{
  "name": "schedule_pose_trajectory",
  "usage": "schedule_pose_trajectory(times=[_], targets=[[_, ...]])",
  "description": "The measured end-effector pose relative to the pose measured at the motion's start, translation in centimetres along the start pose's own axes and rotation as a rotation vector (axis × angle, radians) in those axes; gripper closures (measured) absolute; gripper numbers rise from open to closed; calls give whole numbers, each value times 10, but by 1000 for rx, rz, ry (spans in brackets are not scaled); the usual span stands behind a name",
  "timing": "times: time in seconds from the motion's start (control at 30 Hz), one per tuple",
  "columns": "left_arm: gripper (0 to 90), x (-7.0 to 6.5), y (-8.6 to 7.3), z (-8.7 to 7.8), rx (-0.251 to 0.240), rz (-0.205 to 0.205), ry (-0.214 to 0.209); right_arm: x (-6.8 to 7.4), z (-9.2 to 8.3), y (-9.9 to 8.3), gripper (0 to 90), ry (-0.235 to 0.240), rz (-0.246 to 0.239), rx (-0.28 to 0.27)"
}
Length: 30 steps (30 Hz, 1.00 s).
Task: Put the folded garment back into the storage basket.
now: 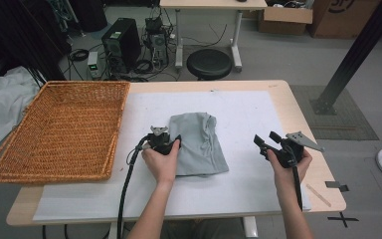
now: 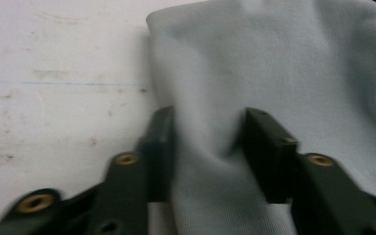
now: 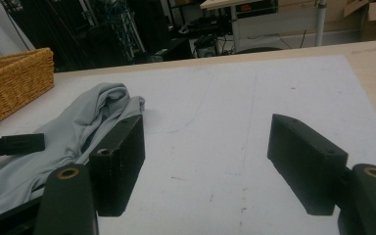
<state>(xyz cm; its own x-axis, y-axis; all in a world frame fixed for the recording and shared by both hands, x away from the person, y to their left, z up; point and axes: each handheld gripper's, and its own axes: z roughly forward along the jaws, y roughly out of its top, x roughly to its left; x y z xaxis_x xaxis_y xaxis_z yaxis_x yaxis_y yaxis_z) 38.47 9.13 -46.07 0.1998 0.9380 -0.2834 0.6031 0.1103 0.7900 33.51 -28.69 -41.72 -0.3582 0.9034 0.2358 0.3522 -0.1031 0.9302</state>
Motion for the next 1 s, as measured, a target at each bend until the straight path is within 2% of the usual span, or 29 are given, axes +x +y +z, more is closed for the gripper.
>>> schedule_pose_trajectory(times=[0.07,0.17,0.33,0.53,0.77,0.9,1.0], targets=[[739,-1,-1,1,-4,3,-2,1,0,0,313,2,-1,-1],[787,-6,-2,1,-14,23,3,1,0,0,317,5,-3,1],[807,-5,0,-2,-25,14,-23,0,-3,1,329,3,-2,-6],[817,-3,6,-8,-56,-6,-79,1,-3,2,332,8,-2,-12],[819,-12,23,-19,-102,70,-123,4,-4,4,335,12,-4,-16],[819,-19,32,-26,-118,88,-157,6,-7,6,337,12,-5,-24],[820,-21,39,-32,-118,107,-165,7,-8,7,338,11,-6,-27]])
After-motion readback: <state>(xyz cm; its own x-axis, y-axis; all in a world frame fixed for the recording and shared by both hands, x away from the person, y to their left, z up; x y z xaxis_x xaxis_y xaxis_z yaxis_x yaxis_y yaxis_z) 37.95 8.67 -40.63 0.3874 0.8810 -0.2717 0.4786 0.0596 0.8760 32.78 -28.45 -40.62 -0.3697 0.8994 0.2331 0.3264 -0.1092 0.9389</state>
